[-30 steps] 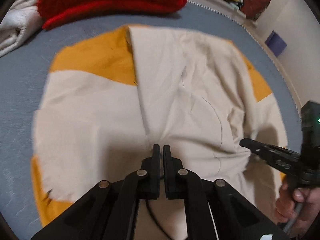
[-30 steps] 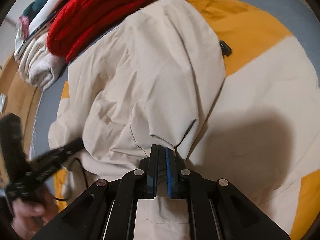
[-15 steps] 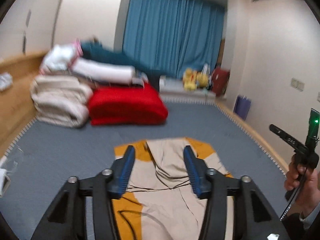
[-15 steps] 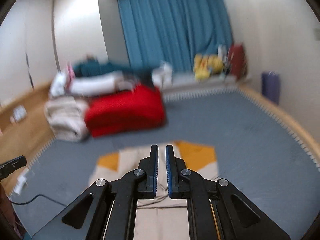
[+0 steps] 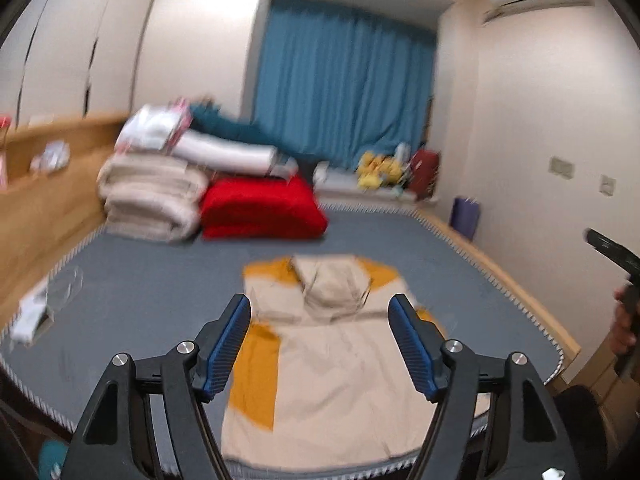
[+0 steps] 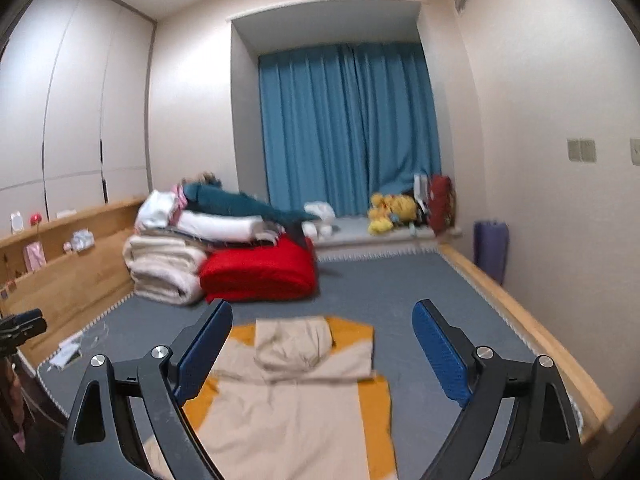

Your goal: Fold large clothes

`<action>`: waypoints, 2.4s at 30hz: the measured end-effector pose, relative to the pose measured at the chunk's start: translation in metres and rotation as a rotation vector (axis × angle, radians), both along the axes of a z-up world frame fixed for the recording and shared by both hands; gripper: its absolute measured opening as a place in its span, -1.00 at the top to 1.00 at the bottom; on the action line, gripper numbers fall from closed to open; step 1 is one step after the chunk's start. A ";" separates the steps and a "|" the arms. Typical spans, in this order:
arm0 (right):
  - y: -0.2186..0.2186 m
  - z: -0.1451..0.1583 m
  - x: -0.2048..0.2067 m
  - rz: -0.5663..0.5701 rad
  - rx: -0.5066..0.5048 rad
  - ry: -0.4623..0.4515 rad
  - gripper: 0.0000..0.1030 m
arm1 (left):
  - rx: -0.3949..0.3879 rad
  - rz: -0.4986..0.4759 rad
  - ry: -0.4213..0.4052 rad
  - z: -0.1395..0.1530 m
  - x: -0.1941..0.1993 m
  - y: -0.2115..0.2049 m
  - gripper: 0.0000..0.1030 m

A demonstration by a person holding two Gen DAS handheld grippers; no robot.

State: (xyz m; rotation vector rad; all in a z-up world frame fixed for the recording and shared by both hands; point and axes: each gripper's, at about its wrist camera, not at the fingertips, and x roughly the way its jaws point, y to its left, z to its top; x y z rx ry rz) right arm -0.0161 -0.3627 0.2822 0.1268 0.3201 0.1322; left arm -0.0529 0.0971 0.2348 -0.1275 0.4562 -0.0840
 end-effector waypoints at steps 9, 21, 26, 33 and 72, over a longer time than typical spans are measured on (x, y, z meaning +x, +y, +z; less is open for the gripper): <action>-0.037 -0.202 0.043 -0.161 0.033 0.309 -0.12 | -0.037 0.084 0.310 -0.209 0.079 0.041 0.77; -0.065 -0.393 0.123 -0.183 0.023 0.899 0.11 | -0.134 0.267 0.855 -0.351 0.144 0.090 0.65; -0.078 -0.420 0.123 -0.258 0.007 0.991 0.11 | -0.224 0.275 0.861 -0.358 0.137 0.104 0.58; -0.086 -0.420 0.126 -0.289 0.032 1.000 0.10 | -0.250 0.309 0.790 -0.339 0.118 0.114 0.33; -0.078 -0.430 0.133 -0.193 0.141 1.024 0.73 | -0.324 0.227 0.870 -0.367 0.120 0.112 0.67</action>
